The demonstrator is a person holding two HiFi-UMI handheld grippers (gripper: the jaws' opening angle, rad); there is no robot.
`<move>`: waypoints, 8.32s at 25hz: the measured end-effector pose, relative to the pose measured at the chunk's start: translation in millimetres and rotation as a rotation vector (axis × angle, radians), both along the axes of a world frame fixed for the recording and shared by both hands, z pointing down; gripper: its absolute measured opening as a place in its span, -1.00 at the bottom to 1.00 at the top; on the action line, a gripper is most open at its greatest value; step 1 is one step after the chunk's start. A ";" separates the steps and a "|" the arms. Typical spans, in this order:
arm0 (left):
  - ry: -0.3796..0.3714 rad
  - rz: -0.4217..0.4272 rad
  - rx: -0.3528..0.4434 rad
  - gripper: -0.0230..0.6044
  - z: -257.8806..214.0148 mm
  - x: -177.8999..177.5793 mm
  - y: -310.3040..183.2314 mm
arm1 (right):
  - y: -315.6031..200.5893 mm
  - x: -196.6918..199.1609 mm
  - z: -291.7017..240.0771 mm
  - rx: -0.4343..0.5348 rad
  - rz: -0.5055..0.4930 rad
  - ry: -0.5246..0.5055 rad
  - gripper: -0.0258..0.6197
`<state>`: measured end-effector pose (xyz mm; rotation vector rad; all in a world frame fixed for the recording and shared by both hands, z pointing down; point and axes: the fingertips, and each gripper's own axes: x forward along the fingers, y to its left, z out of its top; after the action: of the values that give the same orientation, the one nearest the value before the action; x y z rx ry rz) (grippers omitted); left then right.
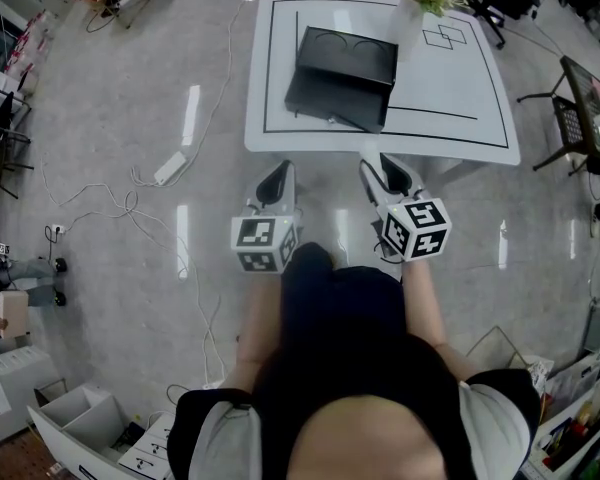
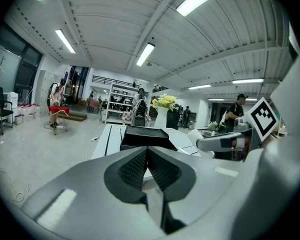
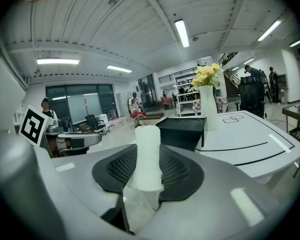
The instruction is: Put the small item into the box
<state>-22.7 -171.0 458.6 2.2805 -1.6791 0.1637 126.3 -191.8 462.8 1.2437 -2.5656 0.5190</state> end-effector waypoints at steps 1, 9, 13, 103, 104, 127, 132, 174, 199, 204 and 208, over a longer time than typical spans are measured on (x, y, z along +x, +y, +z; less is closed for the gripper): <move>-0.002 0.000 -0.001 -0.89 0.0 0.5 0.4 | 0.7 0.4 0.6 -0.003 -0.001 -0.001 -0.50; -0.010 -0.004 -0.016 -0.89 1.5 1.0 6.5 | 7.6 1.7 4.3 -0.024 -0.002 -0.010 -0.50; -0.015 -0.007 -0.025 -0.89 2.2 1.5 6.4 | 4.6 -0.7 4.2 -0.030 -0.010 -0.014 -0.50; 0.007 0.142 -0.066 -0.89 13.2 -41.9 -232.0 | -212.8 -69.0 10.5 -0.064 -0.130 0.275 -0.50; 0.007 0.147 -0.067 -0.89 14.0 -41.8 -232.4 | -212.7 -70.3 11.1 -0.064 -0.136 0.286 -0.49; -0.009 0.177 -0.115 -0.89 36.5 -60.9 -238.9 | -203.5 -91.4 54.4 -0.141 -0.409 0.556 -0.49; -0.003 0.166 -0.112 -0.89 37.1 -66.1 -238.8 | -197.4 -95.7 67.9 -0.150 -0.457 0.615 -0.49; 0.011 0.163 -0.159 -0.89 55.1 -67.1 -229.5 | -195.5 -94.1 129.1 -0.278 -0.510 0.723 -0.41; -0.025 0.194 -0.075 -0.89 15.0 -58.9 -231.4 | -197.1 -99.2 46.8 -0.142 -0.402 0.576 -0.37; -0.028 0.208 -0.055 -0.89 5.6 -57.2 -232.3 | -200.6 -97.9 26.0 -0.112 -0.344 0.509 -0.40; -0.026 0.213 -0.035 -0.89 -3.2 -56.4 -236.9 | -205.8 -92.9 7.6 -0.085 -0.273 0.412 -0.41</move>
<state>-79.2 -407.9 455.4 2.4369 -1.4301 0.2673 33.4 -397.7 470.4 0.8472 -2.2827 0.2764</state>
